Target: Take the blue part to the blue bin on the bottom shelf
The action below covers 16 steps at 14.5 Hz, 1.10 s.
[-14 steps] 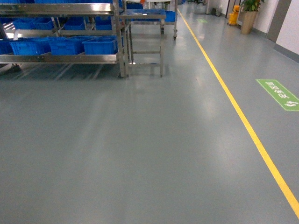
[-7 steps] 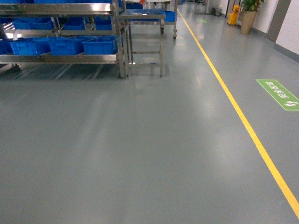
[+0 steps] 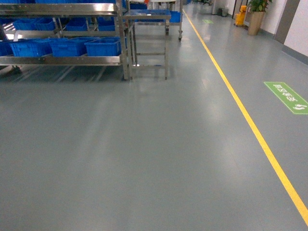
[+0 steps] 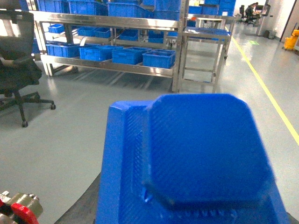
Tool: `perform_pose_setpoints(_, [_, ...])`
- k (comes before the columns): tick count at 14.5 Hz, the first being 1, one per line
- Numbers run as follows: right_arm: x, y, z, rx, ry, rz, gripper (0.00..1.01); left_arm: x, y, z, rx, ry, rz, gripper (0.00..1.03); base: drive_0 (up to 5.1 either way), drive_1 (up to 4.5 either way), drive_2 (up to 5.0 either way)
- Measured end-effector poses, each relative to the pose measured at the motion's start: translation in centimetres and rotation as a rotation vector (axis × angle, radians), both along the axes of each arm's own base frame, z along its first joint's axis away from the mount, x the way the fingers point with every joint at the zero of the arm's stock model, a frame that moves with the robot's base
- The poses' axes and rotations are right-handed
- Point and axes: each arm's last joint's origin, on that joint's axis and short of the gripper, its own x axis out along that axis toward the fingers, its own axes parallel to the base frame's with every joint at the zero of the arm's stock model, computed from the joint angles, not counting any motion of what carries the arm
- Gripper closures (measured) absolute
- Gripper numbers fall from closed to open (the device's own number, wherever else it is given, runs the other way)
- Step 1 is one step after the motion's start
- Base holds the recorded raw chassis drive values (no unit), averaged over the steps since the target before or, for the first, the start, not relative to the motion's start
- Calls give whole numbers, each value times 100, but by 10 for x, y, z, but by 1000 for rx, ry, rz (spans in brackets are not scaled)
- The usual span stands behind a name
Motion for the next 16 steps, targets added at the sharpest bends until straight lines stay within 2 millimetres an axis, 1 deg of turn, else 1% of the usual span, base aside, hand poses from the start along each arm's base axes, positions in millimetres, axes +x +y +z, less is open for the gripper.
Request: perform_pose_setpoints(16, [0,0,0,0,0,0,3,0,0,0,0,0,0,60,0,0,0])
